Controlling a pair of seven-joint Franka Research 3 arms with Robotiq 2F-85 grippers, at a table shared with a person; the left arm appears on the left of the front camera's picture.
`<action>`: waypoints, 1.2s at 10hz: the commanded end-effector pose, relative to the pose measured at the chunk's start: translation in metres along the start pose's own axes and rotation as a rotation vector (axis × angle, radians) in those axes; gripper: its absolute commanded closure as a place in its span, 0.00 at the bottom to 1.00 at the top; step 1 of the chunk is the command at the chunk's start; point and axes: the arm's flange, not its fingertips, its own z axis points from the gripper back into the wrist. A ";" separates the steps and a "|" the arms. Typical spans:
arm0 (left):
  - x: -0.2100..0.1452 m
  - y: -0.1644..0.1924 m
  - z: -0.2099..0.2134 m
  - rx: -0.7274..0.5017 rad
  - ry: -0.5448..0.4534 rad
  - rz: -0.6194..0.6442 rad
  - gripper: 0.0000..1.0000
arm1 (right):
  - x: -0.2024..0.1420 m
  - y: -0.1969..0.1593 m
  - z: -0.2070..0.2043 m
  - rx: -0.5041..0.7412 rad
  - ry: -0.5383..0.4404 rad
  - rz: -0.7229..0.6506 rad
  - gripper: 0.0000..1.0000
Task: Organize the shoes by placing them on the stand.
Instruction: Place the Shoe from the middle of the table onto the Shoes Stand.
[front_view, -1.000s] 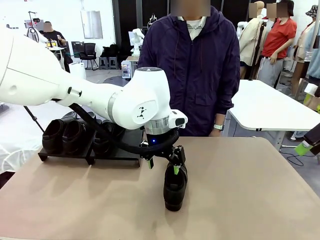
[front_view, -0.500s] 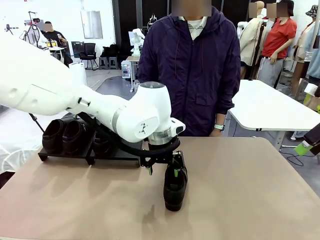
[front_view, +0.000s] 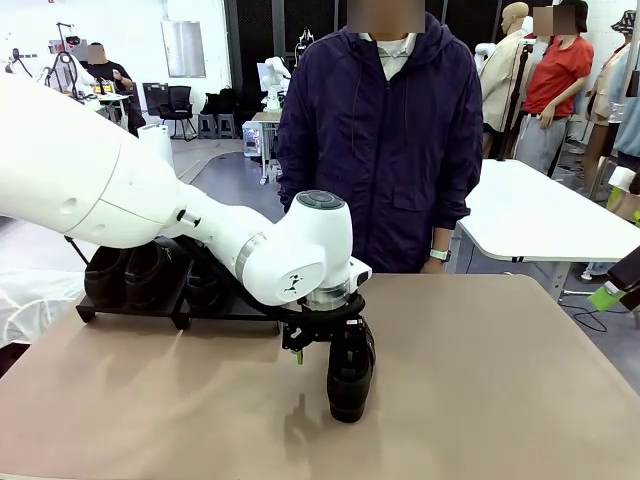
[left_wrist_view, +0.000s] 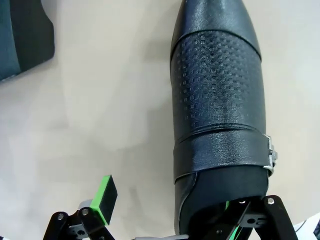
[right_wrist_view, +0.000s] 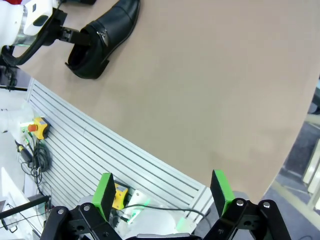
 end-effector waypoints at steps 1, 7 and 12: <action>0.005 -0.003 0.002 0.022 -0.002 -0.001 0.00 | 0.003 0.000 0.004 -0.007 0.009 -0.014 0.00; 0.007 -0.004 -0.002 0.021 -0.015 -0.008 1.00 | 0.003 0.000 0.004 -0.007 0.009 -0.014 0.00; 0.006 -0.005 0.002 0.007 -0.022 -0.044 1.00 | 0.003 0.000 0.004 -0.007 0.009 -0.014 0.00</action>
